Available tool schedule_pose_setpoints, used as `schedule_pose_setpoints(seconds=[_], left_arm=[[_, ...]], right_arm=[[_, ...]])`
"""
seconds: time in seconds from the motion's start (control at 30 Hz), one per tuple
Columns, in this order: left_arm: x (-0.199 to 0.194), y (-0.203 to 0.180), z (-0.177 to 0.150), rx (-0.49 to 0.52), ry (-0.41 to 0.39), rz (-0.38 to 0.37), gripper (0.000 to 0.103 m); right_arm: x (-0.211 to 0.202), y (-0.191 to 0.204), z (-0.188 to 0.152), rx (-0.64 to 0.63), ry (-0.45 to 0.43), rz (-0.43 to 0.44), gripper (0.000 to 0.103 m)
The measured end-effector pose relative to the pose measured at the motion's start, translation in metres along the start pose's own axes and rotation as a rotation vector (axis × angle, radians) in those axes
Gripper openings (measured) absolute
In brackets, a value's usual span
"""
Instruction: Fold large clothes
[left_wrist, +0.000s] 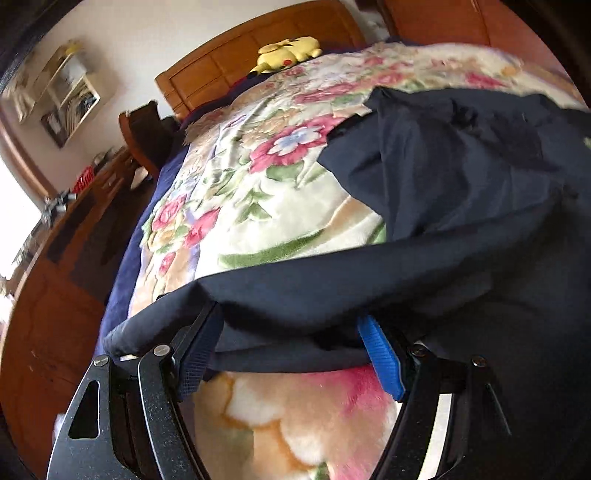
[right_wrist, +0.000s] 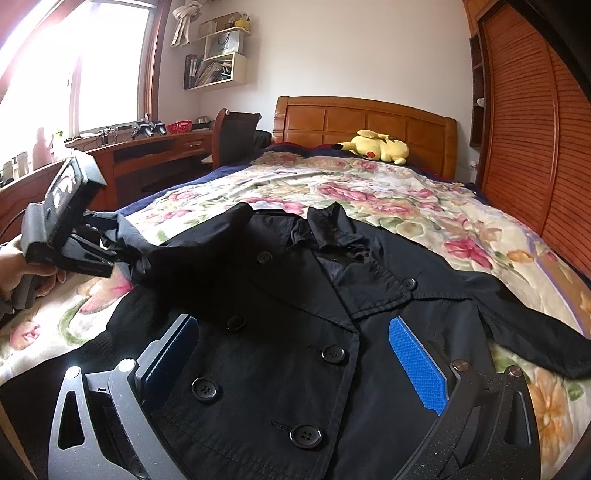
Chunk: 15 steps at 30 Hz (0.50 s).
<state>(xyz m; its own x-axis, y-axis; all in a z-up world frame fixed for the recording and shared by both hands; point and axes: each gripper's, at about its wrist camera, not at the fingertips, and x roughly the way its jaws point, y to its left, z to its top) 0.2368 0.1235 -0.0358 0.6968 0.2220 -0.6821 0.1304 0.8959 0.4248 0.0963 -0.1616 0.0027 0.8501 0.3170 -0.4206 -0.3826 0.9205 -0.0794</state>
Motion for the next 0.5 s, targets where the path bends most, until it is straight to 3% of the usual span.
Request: schedule_pose_setpoints(seconds=[0.07, 0.27, 0.33, 0.4, 0.5], left_arm=[[0.0, -0.004, 0.001, 0.032, -0.023, 0.023, 0.075], [-0.002, -0.002, 0.01, 0.026, -0.041, 0.023, 0.047], [0.0, -0.006, 0.012, 0.037, -0.029, 0.024, 0.022], [0.003, -0.007, 0.014, 0.022, -0.012, 0.019, 0.008], [0.002, -0.001, 0.018, -0.054, -0.017, 0.037, 0.002]], right_arm=[[-0.001, 0.0, 0.0, -0.003, 0.0, 0.002, 0.103], [-0.002, -0.001, 0.0, -0.003, 0.002, 0.009, 0.103], [-0.002, -0.002, 0.001, -0.001, 0.002, 0.01, 0.103], [-0.001, -0.003, 0.001, 0.001, 0.002, 0.011, 0.103], [-0.001, -0.003, 0.0, 0.002, 0.004, 0.011, 0.103]])
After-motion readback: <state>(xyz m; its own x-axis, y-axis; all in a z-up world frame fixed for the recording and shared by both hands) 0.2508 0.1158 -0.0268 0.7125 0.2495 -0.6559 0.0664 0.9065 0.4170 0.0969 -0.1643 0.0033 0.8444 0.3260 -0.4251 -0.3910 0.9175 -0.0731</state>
